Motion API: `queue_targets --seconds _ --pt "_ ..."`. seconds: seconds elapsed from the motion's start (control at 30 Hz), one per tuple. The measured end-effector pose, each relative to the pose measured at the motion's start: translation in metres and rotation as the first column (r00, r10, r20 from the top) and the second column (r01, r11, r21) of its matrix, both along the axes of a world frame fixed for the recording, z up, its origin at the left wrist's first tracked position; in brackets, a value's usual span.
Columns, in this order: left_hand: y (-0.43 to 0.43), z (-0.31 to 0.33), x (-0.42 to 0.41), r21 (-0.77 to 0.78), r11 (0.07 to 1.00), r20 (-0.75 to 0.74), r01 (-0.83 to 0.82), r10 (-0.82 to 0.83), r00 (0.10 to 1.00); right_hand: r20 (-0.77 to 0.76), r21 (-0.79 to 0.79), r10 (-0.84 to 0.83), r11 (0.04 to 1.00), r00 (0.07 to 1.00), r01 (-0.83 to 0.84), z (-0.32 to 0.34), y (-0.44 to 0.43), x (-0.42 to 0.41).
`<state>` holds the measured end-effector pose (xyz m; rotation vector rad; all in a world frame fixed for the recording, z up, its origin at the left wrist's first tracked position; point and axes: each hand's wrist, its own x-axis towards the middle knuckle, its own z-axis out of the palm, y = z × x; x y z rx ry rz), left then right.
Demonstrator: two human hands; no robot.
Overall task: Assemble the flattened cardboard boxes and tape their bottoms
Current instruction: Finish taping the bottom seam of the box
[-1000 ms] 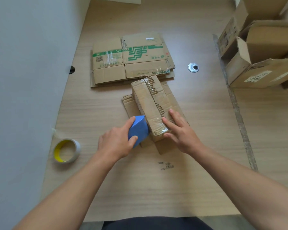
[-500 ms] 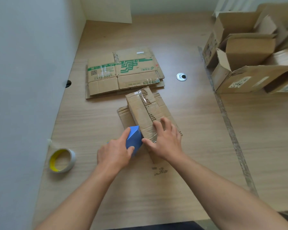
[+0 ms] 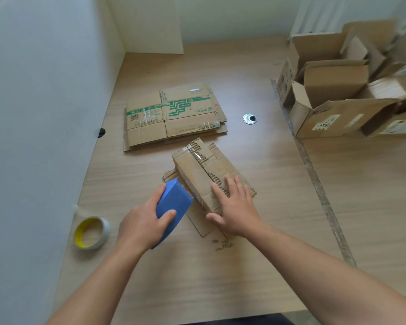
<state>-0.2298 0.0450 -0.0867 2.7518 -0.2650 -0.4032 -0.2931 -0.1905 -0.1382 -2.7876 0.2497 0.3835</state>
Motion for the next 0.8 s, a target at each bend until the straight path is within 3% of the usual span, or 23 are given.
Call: queue_targets --seconds 0.23,0.37,0.57,0.8 --pt "-0.013 0.021 0.006 -0.010 0.999 0.114 0.040 -0.038 0.993 -0.033 -0.027 0.207 0.978 0.978 -0.207 0.004 -0.027 -0.024" --pt "-0.027 0.028 0.003 0.086 0.990 0.155 0.114 -0.127 0.980 -0.082 -0.123 0.306 0.941 0.948 -0.314 0.006 -0.043 -0.042" --pt "-0.049 0.024 -0.011 0.167 0.968 0.135 0.189 -0.212 0.968 -0.134 -0.233 0.464 0.844 0.876 -0.483 0.013 -0.082 -0.070" --pt "-0.059 0.011 -0.031 0.168 0.965 0.114 0.199 -0.219 0.969 -0.054 -0.299 0.533 0.798 0.844 -0.523 0.021 -0.074 -0.067"
